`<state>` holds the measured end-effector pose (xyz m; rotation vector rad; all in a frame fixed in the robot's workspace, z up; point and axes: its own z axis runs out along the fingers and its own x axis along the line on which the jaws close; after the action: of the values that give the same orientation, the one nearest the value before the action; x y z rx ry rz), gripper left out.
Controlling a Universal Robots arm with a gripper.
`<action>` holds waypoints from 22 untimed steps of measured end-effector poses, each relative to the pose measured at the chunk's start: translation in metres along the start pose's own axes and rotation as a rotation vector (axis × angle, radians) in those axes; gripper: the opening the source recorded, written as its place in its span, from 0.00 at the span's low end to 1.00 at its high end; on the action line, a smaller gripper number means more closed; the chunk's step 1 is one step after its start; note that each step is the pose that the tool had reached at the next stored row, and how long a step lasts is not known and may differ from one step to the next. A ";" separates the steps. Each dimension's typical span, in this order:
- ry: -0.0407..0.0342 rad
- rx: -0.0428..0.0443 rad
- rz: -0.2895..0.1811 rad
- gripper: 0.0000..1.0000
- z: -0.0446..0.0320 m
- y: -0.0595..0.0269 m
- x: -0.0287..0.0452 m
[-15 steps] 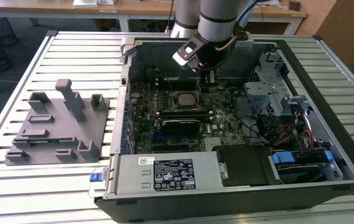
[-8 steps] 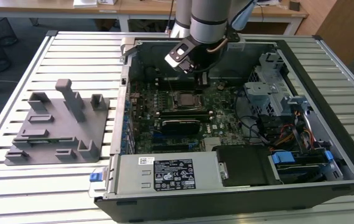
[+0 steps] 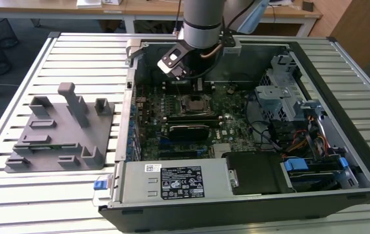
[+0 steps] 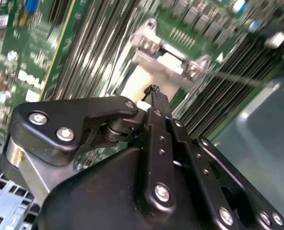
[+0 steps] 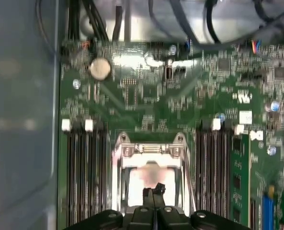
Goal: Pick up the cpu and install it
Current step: 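Close the cpu cover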
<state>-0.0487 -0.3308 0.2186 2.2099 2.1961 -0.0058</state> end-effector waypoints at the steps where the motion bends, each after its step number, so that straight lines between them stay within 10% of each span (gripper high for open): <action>1: -0.0001 0.0000 0.000 0.11 0.0002 -0.0033 -0.0001; 22: -0.0011 0.0013 0.000 0.11 0.0212 -0.0215 0.0012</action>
<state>-0.0698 -0.3300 0.1970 2.2098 2.1964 -0.0085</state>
